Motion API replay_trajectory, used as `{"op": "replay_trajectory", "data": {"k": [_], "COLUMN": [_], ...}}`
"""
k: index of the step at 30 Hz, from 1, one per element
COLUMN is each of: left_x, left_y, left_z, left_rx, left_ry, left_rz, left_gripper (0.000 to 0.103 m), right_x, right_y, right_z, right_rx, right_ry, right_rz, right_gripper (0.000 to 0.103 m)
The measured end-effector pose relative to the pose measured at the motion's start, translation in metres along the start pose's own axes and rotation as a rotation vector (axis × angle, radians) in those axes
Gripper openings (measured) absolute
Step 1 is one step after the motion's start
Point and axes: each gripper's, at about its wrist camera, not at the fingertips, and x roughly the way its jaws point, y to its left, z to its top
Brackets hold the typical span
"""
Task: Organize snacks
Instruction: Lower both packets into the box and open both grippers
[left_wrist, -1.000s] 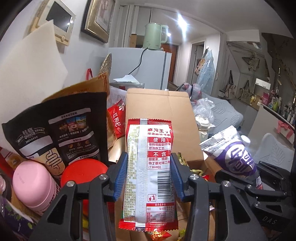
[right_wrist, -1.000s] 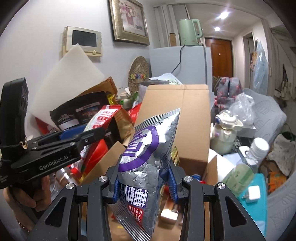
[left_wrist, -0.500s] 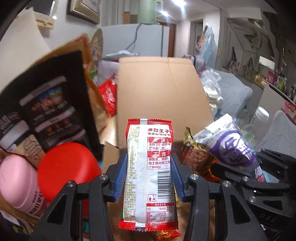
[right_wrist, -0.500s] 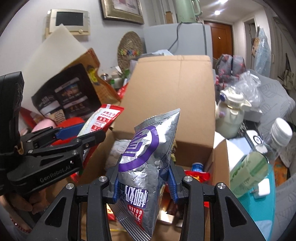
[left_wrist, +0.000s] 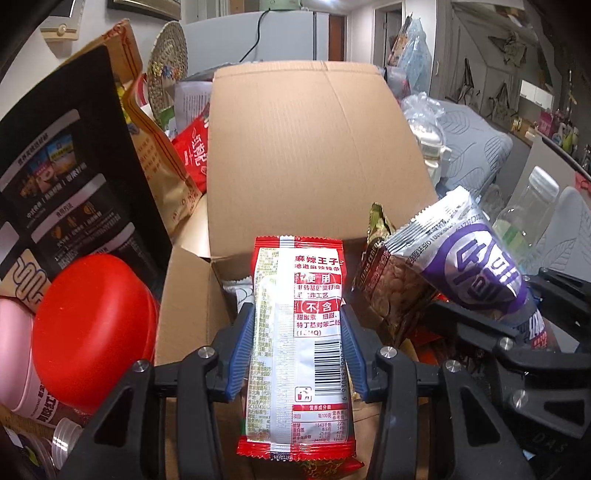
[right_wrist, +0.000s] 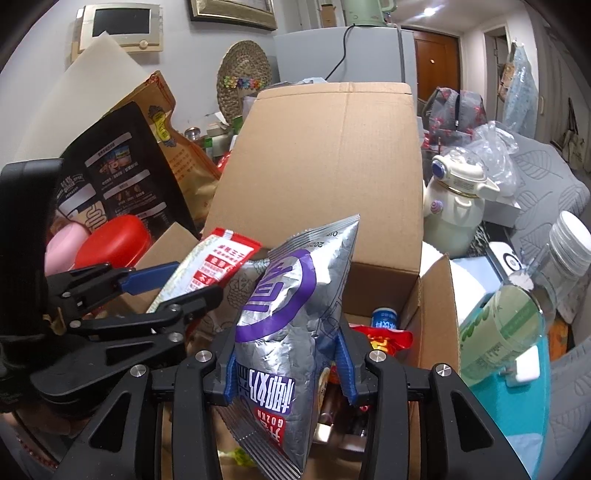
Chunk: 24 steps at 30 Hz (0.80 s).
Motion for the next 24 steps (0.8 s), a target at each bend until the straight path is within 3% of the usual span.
{"op": "replay_trajectory", "data": {"k": [6, 10, 17, 20, 22, 24], "left_x": [0.009, 0.017, 0.012, 0.007, 0.001, -0.005], "left_y": [0.003, 0.002, -0.001, -0.004, -0.004, -0.003], "left_z": [-0.001, -0.002, 0.0, 0.001, 0.002, 0.004], "left_rx": [-0.012, -0.006, -0.004, 0.002, 0.004, -0.001], "left_ry": [0.037, 0.078, 0.079, 0.06, 0.04, 0.019], "left_rz": [0.021, 0.043, 0.044, 0.053, 0.084, 0.089], "left_gripper": [0.045, 0.046, 0.049, 0.06, 0.074, 0.075], "right_x": [0.007, 0.013, 0.006, -0.001, -0.005, -0.01], "right_y": [0.005, 0.003, -0.003, -0.004, -0.003, -0.003], "right_z": [-0.003, -0.003, -0.002, -0.001, 0.001, 0.002], "right_rx": [-0.032, -0.026, -0.011, -0.01, -0.011, -0.017], "right_ry": [0.026, 0.058, 0.045, 0.026, 0.015, 0.0], "right_rz": [0.001, -0.05, -0.083, -0.092, -0.097, -0.102], "right_gripper": [0.042, 0.047, 0.054, 0.057, 0.057, 0.057]}}
